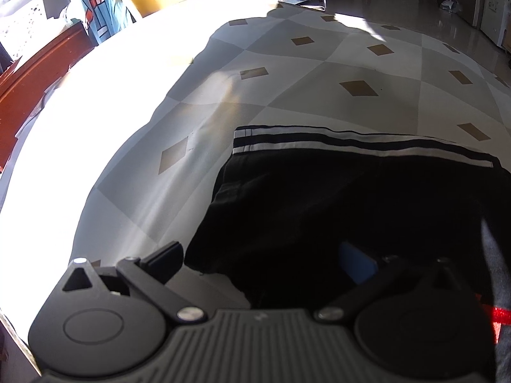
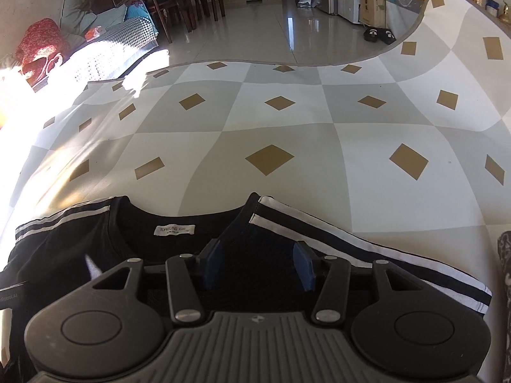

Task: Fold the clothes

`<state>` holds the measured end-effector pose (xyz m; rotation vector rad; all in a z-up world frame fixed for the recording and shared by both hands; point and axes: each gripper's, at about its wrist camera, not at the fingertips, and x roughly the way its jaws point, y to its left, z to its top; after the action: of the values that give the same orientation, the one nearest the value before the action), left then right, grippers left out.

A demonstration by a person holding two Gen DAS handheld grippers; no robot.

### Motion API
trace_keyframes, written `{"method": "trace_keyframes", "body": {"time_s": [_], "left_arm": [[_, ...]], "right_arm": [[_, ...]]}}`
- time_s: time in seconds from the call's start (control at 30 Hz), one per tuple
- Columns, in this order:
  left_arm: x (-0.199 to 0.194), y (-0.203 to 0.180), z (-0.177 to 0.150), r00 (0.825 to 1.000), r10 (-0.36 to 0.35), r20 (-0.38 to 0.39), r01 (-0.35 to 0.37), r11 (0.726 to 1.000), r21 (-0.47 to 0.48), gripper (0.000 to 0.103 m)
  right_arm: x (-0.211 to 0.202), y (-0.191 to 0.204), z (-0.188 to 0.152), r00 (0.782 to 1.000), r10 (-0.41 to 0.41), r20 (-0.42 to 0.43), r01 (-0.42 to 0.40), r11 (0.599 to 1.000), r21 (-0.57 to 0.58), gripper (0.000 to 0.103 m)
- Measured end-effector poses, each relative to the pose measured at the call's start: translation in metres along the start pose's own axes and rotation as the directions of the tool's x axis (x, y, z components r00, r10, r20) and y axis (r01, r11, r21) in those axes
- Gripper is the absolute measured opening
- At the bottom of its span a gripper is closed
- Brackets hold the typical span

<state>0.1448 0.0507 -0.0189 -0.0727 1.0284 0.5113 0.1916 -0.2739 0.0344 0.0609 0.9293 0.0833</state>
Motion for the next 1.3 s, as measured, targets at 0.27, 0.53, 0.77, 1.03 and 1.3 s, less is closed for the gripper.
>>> {"method": "trace_keyframes", "body": {"time_s": [0.27,0.53,0.77,1.03,1.3], "left_arm": [[-0.02,-0.004,-0.008,1.0,-0.025,-0.008,0.025,0.999,0.04,0.103],[-0.042,-0.03,-0.024,0.992,-0.123,0.034,0.115,0.978,0.173,0.103],[-0.033,-0.042,-0.031,0.992,-0.127,0.023,0.12,0.975,0.188,0.103],[-0.023,-0.036,-0.021,0.993,-0.115,0.034,0.11,0.986,0.125,0.103],[-0.008,-0.026,-0.006,0.993,-0.111,0.026,0.11,0.992,0.056,0.103]], "right_arm": [[-0.018,-0.009,-0.033,0.994,-0.046,-0.1,0.037,0.995,-0.091,0.049],[-0.02,-0.008,-0.057,0.979,-0.134,-0.152,0.112,0.983,-0.145,0.051],[-0.007,-0.023,-0.053,0.987,-0.104,-0.125,0.096,0.993,-0.072,0.071],[0.009,-0.014,-0.042,0.993,-0.096,-0.075,0.09,0.993,-0.081,0.076],[0.028,0.001,-0.025,0.996,-0.089,-0.029,0.086,0.992,-0.09,0.078]]}}
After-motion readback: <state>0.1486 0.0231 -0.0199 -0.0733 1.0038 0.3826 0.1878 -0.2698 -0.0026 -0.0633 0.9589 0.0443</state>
